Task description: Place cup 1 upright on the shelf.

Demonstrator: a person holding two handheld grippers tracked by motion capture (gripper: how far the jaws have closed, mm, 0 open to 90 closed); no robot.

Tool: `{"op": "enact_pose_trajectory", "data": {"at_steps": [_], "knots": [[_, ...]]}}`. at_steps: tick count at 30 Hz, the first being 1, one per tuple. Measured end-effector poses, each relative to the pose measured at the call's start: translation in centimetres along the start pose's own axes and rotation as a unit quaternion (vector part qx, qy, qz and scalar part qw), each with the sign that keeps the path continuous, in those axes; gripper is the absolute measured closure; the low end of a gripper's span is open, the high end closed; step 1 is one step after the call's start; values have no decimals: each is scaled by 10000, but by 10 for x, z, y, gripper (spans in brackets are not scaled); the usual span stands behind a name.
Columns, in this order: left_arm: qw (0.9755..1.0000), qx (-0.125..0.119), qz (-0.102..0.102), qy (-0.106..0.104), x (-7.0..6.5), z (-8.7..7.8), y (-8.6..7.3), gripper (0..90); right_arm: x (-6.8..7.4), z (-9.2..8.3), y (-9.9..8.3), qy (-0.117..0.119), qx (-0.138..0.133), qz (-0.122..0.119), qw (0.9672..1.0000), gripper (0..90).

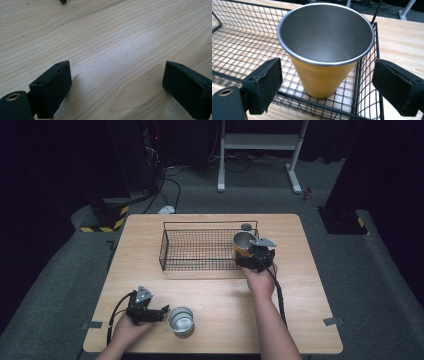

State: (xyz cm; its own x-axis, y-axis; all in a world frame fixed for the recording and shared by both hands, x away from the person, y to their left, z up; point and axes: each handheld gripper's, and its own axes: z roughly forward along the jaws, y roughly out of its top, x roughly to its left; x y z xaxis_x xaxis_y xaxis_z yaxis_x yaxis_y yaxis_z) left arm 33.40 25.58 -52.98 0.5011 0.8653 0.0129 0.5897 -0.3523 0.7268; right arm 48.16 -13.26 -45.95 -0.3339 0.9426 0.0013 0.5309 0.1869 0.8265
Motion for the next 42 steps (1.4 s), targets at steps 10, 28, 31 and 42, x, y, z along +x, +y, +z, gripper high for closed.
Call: {"op": "enact_pose_trajectory", "data": {"at_steps": [10, 28, 31, 42], "knots": [[10000, -1, -1, 0, 0, 0, 0, 90, 5, -29, -11, 229, -240, -23, 9994, 97], [10000, 1, -73, 24, 0, 0, 0, 90, 5, -69, -74, 343, 16, -200, 9992, 104], [9999, -8, -111, 23, 0, 0, 0, 95, 5, -74, -85, 444, 139, -222, 9987, 107], [9999, -12, -127, 43, 1, -1, 0, 111, -3, -86, -125, 359, 749, -134, 9965, 108]]}}
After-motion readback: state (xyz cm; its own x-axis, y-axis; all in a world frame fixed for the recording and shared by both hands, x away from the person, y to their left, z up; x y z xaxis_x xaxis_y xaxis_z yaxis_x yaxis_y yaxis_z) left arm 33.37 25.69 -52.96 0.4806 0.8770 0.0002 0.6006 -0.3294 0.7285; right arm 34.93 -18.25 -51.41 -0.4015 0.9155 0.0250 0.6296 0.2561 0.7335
